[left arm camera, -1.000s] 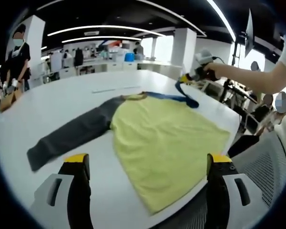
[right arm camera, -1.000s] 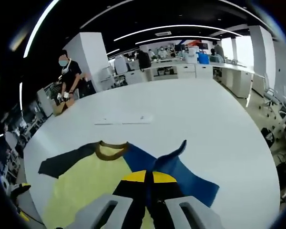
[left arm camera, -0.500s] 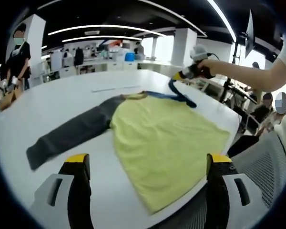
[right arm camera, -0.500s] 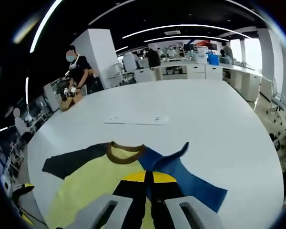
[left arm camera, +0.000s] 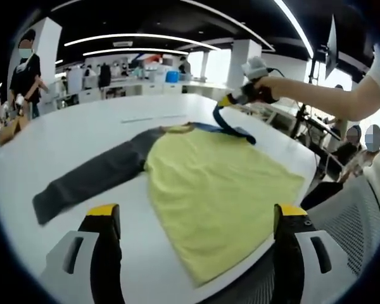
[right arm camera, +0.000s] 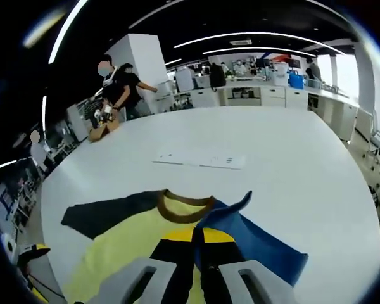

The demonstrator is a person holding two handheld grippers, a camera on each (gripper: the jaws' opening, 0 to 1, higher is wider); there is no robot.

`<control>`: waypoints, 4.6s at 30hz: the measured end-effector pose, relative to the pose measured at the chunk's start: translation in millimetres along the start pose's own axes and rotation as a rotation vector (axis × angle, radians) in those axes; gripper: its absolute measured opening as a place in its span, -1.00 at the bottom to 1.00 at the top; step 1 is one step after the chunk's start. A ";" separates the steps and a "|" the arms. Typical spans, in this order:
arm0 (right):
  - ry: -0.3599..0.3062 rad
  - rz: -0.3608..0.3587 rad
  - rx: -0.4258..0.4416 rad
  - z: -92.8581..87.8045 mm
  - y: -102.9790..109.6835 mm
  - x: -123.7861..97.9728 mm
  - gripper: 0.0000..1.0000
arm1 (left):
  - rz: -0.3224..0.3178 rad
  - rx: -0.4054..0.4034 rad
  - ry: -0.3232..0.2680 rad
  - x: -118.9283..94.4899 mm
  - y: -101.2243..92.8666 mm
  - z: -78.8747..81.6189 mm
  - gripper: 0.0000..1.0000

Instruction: Fold the garment on the visible template until the final outline fits inside the template.

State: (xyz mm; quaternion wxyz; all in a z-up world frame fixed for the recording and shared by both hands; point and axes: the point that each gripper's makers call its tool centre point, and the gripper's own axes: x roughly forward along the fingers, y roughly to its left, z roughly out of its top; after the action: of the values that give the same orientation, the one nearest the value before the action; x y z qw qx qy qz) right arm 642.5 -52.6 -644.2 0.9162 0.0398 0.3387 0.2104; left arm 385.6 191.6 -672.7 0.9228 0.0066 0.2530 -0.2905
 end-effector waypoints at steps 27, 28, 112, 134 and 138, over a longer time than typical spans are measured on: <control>0.014 0.118 -0.120 13.6 73.6 33.0 -1.00 | 0.008 -0.012 0.004 -4.9 5.8 -5.9 0.94; 0.013 0.127 -0.127 14.1 78.5 33.8 -1.00 | 0.009 -0.014 0.004 -5.1 5.9 -6.4 0.94; -0.001 0.330 -0.340 -51.0 161.4 45.4 0.83 | 0.067 -0.024 0.000 -10.6 17.4 -8.5 0.98; -0.020 0.174 -0.311 -74.0 38.0 -19.9 0.82 | 0.070 0.001 0.014 -9.6 16.8 -6.3 0.98; -0.007 0.155 -0.299 -85.1 20.9 -27.3 0.49 | 0.070 0.003 0.018 -9.2 17.7 -6.4 0.98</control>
State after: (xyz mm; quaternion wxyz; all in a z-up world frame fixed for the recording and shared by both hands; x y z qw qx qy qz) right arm 562.2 -50.8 -688.5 0.8941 -0.0702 0.2966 0.3282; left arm 385.7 212.2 -676.3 0.9301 0.0193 0.2605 -0.2583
